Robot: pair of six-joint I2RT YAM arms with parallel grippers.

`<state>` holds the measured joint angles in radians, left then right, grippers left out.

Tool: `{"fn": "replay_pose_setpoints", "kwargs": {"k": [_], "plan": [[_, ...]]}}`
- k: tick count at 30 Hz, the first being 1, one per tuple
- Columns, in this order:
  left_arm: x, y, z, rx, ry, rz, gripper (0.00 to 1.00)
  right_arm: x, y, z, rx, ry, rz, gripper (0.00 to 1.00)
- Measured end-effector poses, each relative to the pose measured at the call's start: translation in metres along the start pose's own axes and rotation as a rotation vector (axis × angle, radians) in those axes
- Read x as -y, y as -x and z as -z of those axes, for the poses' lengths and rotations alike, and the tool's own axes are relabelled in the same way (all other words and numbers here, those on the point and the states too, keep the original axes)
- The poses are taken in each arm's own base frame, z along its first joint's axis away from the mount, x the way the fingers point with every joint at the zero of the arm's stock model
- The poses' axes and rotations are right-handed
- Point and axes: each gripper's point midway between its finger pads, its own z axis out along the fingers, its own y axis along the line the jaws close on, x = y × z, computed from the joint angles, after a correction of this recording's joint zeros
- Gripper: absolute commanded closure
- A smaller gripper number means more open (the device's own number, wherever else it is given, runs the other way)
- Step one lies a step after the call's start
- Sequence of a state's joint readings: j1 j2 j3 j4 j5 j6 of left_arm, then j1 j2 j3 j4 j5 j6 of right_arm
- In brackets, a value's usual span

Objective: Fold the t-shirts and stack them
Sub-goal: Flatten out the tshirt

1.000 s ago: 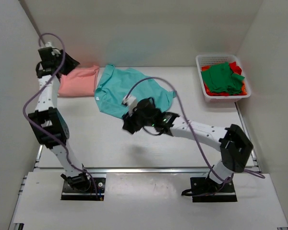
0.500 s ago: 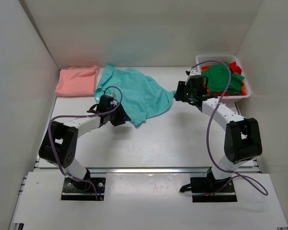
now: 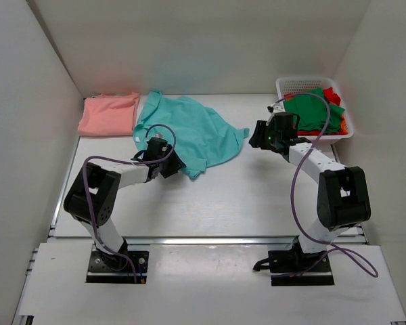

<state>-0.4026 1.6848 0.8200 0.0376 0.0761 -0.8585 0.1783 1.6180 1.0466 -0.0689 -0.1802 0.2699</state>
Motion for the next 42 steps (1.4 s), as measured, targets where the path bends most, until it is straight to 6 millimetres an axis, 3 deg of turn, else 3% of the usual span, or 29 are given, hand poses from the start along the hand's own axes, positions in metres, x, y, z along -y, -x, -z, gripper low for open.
{"fn": "replay_pose_setpoints", "kwargs": {"k": [6,12,18,22,29,36,42], "plan": [[-0.01,0.005,-0.007,0.028,0.037,0.016,0.46,0.007,-0.001,0.0,0.001,0.001,-0.013,0.58],[-0.012,0.014,-0.013,0.048,0.036,0.038,0.56,0.006,0.001,0.0,0.011,0.013,-0.011,0.58],[-0.017,0.018,-0.015,0.056,0.046,0.052,0.77,0.004,0.0,0.0,0.01,0.024,-0.011,0.58],[-0.022,0.02,-0.015,0.062,0.055,0.064,1.0,0.004,-0.001,-0.004,0.007,0.03,-0.011,0.56],[-0.023,0.035,0.003,0.099,0.042,0.078,1.0,0.012,0.0,-0.038,-0.035,0.023,-0.044,0.61],[-0.009,0.062,0.029,0.171,-0.012,0.074,1.0,0.005,0.028,-0.081,-0.03,0.061,-0.09,0.57],[-0.016,0.06,0.035,0.17,-0.014,0.078,1.0,0.005,0.044,-0.118,-0.068,0.066,-0.11,0.59]]}}
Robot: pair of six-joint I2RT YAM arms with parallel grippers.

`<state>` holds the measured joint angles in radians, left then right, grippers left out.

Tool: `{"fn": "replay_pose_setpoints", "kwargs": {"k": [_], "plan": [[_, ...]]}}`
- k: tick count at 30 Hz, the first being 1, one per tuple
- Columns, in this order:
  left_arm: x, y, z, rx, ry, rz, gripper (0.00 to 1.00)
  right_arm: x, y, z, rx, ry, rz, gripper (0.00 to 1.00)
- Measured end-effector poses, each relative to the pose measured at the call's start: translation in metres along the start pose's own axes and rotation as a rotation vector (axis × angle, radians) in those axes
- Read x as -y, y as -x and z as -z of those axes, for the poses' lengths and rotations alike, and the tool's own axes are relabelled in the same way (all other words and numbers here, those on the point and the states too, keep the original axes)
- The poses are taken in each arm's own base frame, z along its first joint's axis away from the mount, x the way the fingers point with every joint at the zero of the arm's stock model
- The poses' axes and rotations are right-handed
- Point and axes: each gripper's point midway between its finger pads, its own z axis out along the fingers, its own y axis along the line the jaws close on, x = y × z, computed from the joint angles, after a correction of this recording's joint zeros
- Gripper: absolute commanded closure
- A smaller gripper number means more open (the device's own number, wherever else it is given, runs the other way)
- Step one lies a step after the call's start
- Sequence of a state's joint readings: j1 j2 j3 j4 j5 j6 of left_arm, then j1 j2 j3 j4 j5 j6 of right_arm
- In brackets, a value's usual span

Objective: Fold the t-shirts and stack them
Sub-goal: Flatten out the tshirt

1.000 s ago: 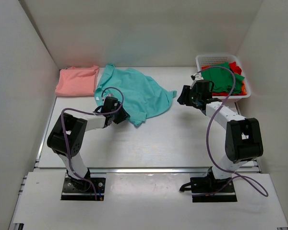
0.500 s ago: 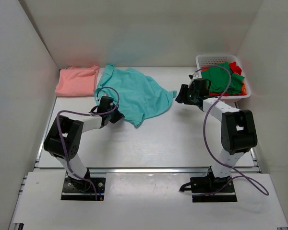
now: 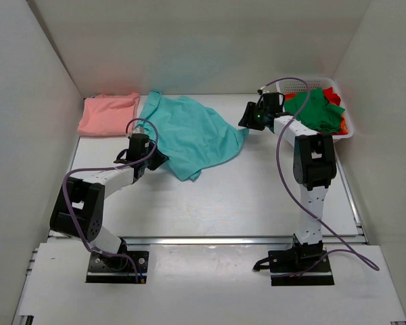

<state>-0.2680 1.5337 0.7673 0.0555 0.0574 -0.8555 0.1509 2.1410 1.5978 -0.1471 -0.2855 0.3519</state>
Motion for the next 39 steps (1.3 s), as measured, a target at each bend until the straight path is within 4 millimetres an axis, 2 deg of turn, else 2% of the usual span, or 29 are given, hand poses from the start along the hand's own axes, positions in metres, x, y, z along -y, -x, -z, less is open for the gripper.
{"fn": "replay_pose_setpoints", "kwargs": {"k": [3,4,5,6,9,12,13,14,15,17,19,23,25,32,36,38,39], "plan": [[-0.007,-0.001,0.004,-0.006,0.008,0.008,1.0,0.0,-0.002,-0.014,-0.053,-0.022,-0.008,0.61],[-0.008,0.001,0.006,-0.004,0.01,0.012,1.0,0.0,-0.002,-0.018,-0.066,-0.028,-0.01,0.67],[-0.01,0.003,0.009,0.0,0.013,0.017,1.0,-0.001,-0.001,-0.021,-0.077,-0.034,-0.007,0.8],[-0.01,0.007,0.013,0.01,0.012,0.022,1.0,-0.001,-0.002,-0.024,-0.089,-0.038,-0.01,0.99],[-0.007,0.025,0.027,0.055,-0.003,0.031,1.0,-0.004,-0.012,-0.023,-0.132,-0.053,-0.012,1.0],[-0.003,0.042,0.044,0.103,-0.023,0.031,1.0,0.0,-0.025,-0.014,-0.151,-0.078,-0.015,1.0],[-0.002,0.048,0.05,0.12,-0.029,0.029,1.0,0.001,-0.03,-0.008,-0.159,-0.09,-0.015,0.9],[-0.001,0.05,0.054,0.128,-0.033,0.027,1.0,0.002,-0.035,-0.001,-0.167,-0.101,-0.02,0.74],[0.0,0.052,0.058,0.135,-0.036,0.025,1.0,0.002,-0.038,0.007,-0.166,-0.111,-0.027,0.69],[0.002,0.054,0.064,0.143,-0.045,0.021,1.0,0.003,-0.038,0.025,-0.152,-0.126,-0.033,0.62],[0.002,0.052,0.071,0.145,-0.054,0.02,1.0,-0.001,-0.033,0.047,-0.115,-0.127,-0.035,0.59],[-0.004,0.043,0.074,0.128,-0.048,0.022,1.0,-0.009,-0.026,0.068,-0.054,-0.119,-0.042,0.55],[-0.008,0.038,0.074,0.118,-0.041,0.024,1.0,-0.011,-0.034,0.069,-0.055,-0.114,-0.05,0.55],[-0.015,0.03,0.073,0.095,-0.032,0.029,1.0,-0.006,-0.081,0.053,-0.121,-0.125,-0.117,0.53],[-0.018,0.025,0.074,0.09,-0.031,0.031,1.0,0.007,-0.088,0.033,-0.134,-0.116,-0.17,0.52],[-0.021,0.023,0.073,0.084,-0.025,0.032,1.0,0.011,-0.079,0.023,-0.125,-0.096,-0.196,0.71],[-0.022,0.022,0.073,0.082,-0.021,0.033,1.0,0.013,-0.07,0.019,-0.111,-0.089,-0.201,0.92]]}}
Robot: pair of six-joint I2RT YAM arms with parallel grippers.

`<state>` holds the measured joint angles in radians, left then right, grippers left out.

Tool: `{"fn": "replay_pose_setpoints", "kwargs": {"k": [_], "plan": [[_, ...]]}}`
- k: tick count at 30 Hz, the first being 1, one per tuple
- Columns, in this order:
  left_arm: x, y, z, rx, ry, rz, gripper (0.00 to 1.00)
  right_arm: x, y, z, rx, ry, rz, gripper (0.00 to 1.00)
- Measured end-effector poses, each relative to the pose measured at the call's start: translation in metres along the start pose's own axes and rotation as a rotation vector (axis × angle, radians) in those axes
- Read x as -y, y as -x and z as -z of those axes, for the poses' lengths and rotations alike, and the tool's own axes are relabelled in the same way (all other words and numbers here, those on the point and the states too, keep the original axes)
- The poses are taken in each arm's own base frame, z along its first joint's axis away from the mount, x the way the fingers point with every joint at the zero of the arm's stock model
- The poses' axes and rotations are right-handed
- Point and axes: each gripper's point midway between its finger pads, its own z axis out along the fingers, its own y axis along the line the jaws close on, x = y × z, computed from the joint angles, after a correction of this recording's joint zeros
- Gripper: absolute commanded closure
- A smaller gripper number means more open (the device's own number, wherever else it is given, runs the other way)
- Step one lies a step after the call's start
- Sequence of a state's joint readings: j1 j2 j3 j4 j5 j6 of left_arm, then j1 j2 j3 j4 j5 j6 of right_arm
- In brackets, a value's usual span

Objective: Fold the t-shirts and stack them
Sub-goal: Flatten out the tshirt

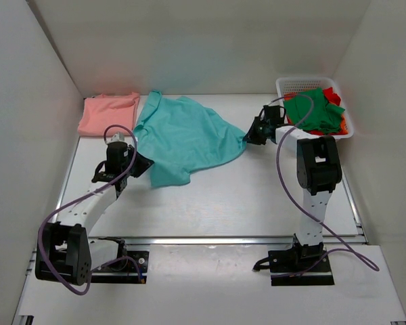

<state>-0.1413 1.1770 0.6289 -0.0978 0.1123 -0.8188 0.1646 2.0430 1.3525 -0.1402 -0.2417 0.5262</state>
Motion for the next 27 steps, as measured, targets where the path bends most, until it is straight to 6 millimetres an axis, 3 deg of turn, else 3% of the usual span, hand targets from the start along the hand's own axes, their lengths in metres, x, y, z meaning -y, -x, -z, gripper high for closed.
{"fn": "replay_pose_setpoints", "kwargs": {"k": [1,4,6,8,10,12,14,17,20,23,27], "plan": [[-0.001,0.0,0.0,-0.001,0.004,0.0,1.0,0.0,0.009,-0.003,0.013,0.012,-0.001,1.0],[-0.005,0.009,0.004,0.016,0.013,0.004,1.0,0.0,0.029,-0.002,0.035,0.052,-0.029,0.99],[-0.003,0.025,0.008,0.04,0.02,0.011,1.0,-0.002,0.042,0.006,0.055,0.075,-0.036,1.0],[0.013,0.058,0.016,0.095,0.005,0.01,1.0,-0.006,0.055,0.023,0.082,0.094,-0.038,1.0],[0.047,0.105,0.028,0.184,-0.049,-0.014,1.0,-0.021,0.073,0.052,0.131,0.125,-0.024,1.0],[0.093,0.163,0.051,0.302,-0.126,-0.047,1.0,-0.046,0.097,0.095,0.217,0.169,0.014,1.0],[0.139,0.215,0.086,0.431,-0.218,-0.086,1.0,-0.083,0.123,0.151,0.331,0.23,0.081,1.0],[0.188,0.258,0.146,0.59,-0.333,-0.135,1.0,-0.15,0.154,0.258,0.562,0.349,0.222,1.0],[0.212,0.265,0.196,0.681,-0.413,-0.164,1.0,-0.2,0.151,0.358,0.774,0.437,0.338,1.0],[0.225,0.256,0.24,0.738,-0.467,-0.175,1.0,-0.224,0.131,0.432,0.894,0.517,0.401,1.0],[0.244,0.247,0.288,0.796,-0.55,-0.191,1.0,-0.212,0.133,0.483,1.006,0.504,0.401,1.0]]}}
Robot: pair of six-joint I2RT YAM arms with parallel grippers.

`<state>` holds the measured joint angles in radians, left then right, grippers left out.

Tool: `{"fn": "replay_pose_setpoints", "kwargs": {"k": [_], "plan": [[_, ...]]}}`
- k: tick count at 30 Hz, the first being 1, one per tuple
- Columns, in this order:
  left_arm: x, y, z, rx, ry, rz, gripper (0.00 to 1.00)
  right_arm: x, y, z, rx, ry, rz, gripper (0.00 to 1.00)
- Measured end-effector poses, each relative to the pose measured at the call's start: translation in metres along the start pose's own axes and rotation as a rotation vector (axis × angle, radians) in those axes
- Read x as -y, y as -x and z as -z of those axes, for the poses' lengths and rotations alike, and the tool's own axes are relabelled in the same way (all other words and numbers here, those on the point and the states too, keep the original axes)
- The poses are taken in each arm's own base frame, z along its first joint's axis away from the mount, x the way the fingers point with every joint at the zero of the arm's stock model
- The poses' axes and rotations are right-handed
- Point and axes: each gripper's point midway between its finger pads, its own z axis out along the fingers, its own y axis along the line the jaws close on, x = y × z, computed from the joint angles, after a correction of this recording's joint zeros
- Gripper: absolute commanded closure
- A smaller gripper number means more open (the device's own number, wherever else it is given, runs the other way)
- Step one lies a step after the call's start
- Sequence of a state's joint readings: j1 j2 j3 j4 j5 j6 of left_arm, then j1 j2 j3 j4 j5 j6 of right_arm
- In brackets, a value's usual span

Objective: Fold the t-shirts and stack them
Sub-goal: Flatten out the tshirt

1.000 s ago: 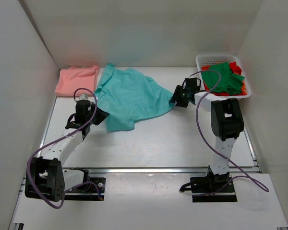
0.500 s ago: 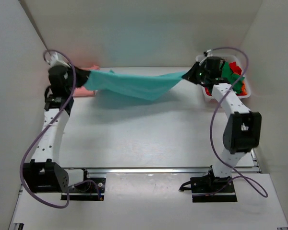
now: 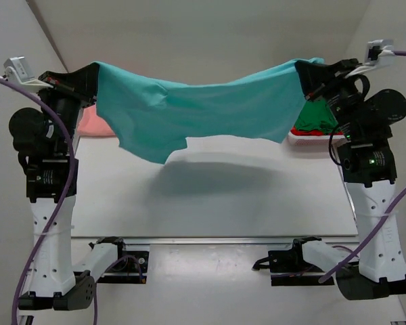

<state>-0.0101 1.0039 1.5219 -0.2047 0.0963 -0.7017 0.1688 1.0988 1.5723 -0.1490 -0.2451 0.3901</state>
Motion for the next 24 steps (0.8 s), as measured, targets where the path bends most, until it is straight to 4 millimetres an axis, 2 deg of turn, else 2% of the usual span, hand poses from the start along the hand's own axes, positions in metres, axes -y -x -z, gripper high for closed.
{"fn": "replay_pose_setpoints", "kwargs": {"k": [2,4,6,8,11,13,14,16,17,18,20,21,22,24], "plan": [[0.011,0.008,0.005,0.017,-0.029,0.001,1.0,0.006,0.01,0.002,0.014,-0.01,0.008,1.0],[0.014,0.009,0.004,0.024,-0.045,0.002,1.0,0.016,0.006,-0.002,-0.003,-0.017,0.002,1.0],[0.007,-0.001,-0.003,0.004,-0.048,0.011,1.0,0.027,-0.011,-0.012,-0.055,-0.023,-0.018,1.0],[-0.007,-0.023,-0.013,-0.048,-0.034,0.027,1.0,0.036,-0.032,-0.023,-0.109,-0.023,-0.037,1.0],[-0.046,-0.076,-0.039,-0.177,0.023,0.049,1.0,0.064,-0.087,-0.05,-0.237,-0.047,-0.085,0.99],[-0.078,-0.116,-0.061,-0.272,0.072,0.058,1.0,0.084,-0.132,-0.067,-0.339,-0.069,-0.116,1.0],[-0.111,-0.156,-0.077,-0.36,0.129,0.065,1.0,0.102,-0.165,-0.082,-0.413,-0.092,-0.129,1.0],[-0.147,-0.192,-0.09,-0.455,0.198,0.071,1.0,0.119,-0.194,-0.098,-0.488,-0.114,-0.138,1.0],[-0.159,-0.201,-0.101,-0.481,0.217,0.068,1.0,0.126,-0.201,-0.111,-0.509,-0.118,-0.136,1.0],[-0.168,-0.206,-0.112,-0.504,0.237,0.065,1.0,0.13,-0.202,-0.124,-0.514,-0.114,-0.126,1.0],[-0.174,-0.198,-0.148,-0.493,0.227,0.041,1.0,0.137,-0.19,-0.152,-0.479,-0.106,-0.092,1.0],[-0.171,-0.186,-0.166,-0.47,0.209,0.026,1.0,0.135,-0.174,-0.164,-0.443,-0.092,-0.072,1.0],[-0.167,-0.178,-0.175,-0.453,0.197,0.018,1.0,0.133,-0.166,-0.168,-0.423,-0.085,-0.063,1.0],[-0.146,-0.139,-0.195,-0.373,0.141,-0.003,1.0,0.129,-0.137,-0.17,-0.36,-0.065,-0.049,1.0]]}}
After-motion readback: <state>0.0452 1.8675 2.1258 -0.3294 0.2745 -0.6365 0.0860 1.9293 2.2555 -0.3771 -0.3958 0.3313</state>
